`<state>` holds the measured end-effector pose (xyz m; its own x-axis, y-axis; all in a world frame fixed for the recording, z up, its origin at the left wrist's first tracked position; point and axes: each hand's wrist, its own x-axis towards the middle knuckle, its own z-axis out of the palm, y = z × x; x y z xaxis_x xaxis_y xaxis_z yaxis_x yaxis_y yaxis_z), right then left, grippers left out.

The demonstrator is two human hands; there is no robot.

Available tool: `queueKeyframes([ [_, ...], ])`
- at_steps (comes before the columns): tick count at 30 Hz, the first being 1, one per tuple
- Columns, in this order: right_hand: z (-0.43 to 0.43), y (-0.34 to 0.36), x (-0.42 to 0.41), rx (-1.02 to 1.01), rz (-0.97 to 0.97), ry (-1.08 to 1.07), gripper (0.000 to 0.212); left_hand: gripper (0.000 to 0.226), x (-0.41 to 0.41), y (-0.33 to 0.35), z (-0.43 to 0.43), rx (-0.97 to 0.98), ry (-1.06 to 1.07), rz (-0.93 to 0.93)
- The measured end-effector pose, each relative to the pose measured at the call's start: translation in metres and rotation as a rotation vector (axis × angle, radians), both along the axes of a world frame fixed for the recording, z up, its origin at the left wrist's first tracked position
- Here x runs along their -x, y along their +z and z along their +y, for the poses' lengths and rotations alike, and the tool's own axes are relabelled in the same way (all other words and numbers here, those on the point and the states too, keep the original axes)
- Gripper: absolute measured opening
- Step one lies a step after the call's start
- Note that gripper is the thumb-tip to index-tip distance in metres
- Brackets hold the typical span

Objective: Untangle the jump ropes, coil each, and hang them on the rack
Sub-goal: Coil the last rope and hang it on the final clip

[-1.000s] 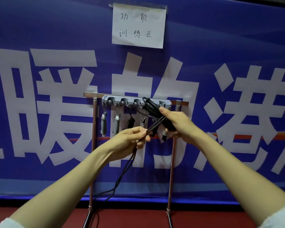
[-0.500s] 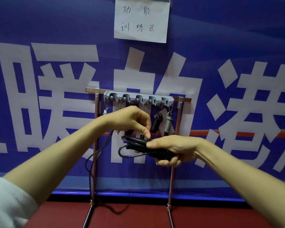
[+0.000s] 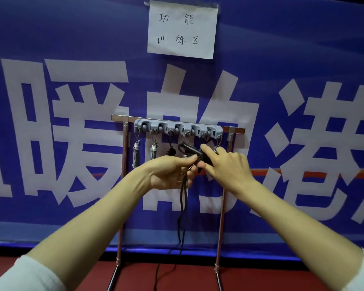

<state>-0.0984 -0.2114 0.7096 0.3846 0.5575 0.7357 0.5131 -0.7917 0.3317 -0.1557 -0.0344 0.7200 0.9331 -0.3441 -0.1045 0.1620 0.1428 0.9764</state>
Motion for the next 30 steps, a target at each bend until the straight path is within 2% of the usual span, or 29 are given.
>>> queueKeyframes([
  [4,-0.003,0.002,-0.008,0.025,-0.188,0.064,0.046,0.018,0.0,-0.004,-0.004,0.176,0.005,0.088],
  [6,-0.005,0.004,-0.009,0.007,-0.238,0.092,0.043,0.022,0.0,-0.009,-0.007,0.28,-0.008,0.11],
  [8,-0.007,0.005,-0.008,-0.002,-0.247,0.112,0.051,0.031,-0.001,-0.012,-0.011,0.346,-0.044,0.14],
  [11,-0.009,0.004,-0.008,0.022,-0.293,0.134,0.05,0.029,-0.002,-0.013,-0.015,0.263,-0.073,0.102],
  [15,-0.009,0.001,-0.008,-0.006,-0.27,0.043,0.06,0.019,0.001,-0.007,-0.016,0.136,0.057,0.023],
  [17,-0.007,-0.001,-0.004,-0.021,-0.2,0.0,0.064,0.019,0.002,-0.008,-0.017,0.022,0.162,-0.115],
  [19,-0.006,-0.001,-0.001,-0.032,-0.008,-0.052,0.057,0.024,0.002,-0.011,-0.019,-0.11,0.269,-0.316],
  [21,-0.007,0.001,0.002,-0.097,0.165,-0.038,0.048,0.027,0.003,-0.012,-0.019,-0.179,0.313,-0.413],
  [25,-0.009,0.003,0.012,-0.29,0.372,0.153,0.036,0.035,0.003,-0.016,-0.011,-0.214,0.295,-0.315],
  [28,-0.006,0.007,0.019,-0.365,0.591,0.283,0.046,0.048,-0.001,-0.026,-0.009,-0.11,0.332,-0.327],
  [30,-0.006,0.009,0.022,-0.371,0.716,0.315,0.056,0.045,-0.001,-0.03,-0.011,-0.022,0.32,-0.357],
])
